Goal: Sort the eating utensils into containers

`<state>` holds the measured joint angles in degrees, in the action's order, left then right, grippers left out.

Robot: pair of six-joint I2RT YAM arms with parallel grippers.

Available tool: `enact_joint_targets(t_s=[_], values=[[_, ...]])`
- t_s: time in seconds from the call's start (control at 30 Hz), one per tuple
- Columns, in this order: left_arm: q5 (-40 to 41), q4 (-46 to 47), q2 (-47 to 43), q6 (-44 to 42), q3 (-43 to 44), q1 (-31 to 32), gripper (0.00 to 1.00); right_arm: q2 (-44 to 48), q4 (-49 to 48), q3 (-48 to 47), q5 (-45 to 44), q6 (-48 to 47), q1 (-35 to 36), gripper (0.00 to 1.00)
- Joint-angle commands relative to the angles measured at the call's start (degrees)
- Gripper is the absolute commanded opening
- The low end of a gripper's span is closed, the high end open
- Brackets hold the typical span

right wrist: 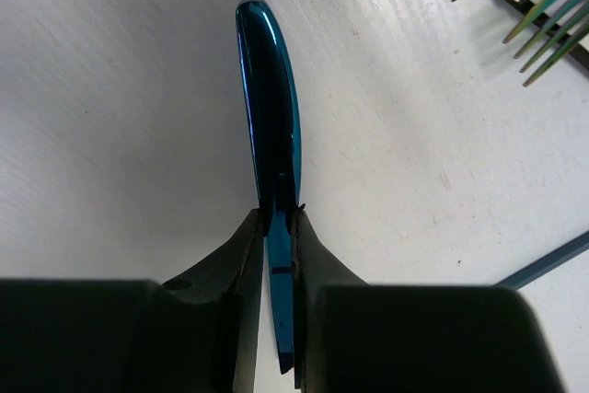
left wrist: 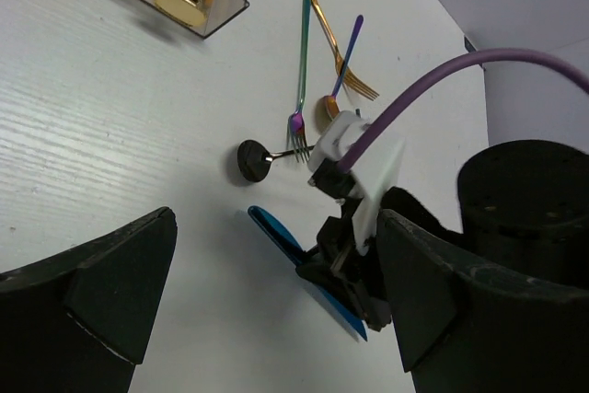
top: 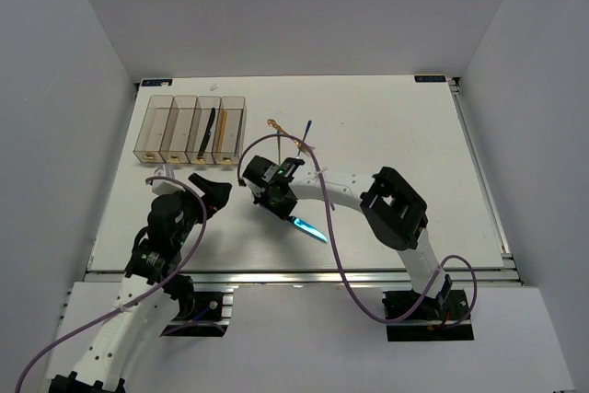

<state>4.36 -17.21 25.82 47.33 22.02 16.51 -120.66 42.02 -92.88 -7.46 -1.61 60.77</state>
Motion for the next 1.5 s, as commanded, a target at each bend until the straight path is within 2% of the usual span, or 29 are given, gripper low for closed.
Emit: enact_joint_targets(t_s=[0.0,0.3,0.47,0.63,0.8,1.0,1.2,1.47], values=[[-1.5,2.6,-0.1,2.1,-1.1,-0.1,0.98,4.0,0.2,-0.2,-0.5,0.7,0.0,0.0],[-2.6,4.2,0.1,2.9,-3.0,-0.1,0.97,4.9,0.9,-0.7,0.4,0.8,0.0,0.0],[-6.5,9.4,0.3,6.5,-7.6,-0.1,0.96,7.4,1.0,-1.6,1.9,1.3,0.0,0.0],[-9.9,16.6,0.3,10.3,-11.4,-0.1,0.96,9.1,1.6,-1.9,3.3,1.3,0.0,0.0],[-14.8,28.9,1.5,15.0,-16.0,-0.1,0.96,10.2,1.5,-2.7,5.0,1.3,0.0,0.0],[-17.0,36.8,3.3,17.4,-18.5,-0.1,0.96,11.7,1.1,-3.9,8.8,2.7,0.2,0.0],[-17.5,39.6,6.0,18.2,-19.6,-0.1,0.92,12.2,0.6,-4.1,9.3,3.0,0.3,0.0],[-16.5,38.3,7.3,18.2,-20.1,0.0,0.9,11.9,0.7,-5.7,9.1,3.0,0.4,0.0]])
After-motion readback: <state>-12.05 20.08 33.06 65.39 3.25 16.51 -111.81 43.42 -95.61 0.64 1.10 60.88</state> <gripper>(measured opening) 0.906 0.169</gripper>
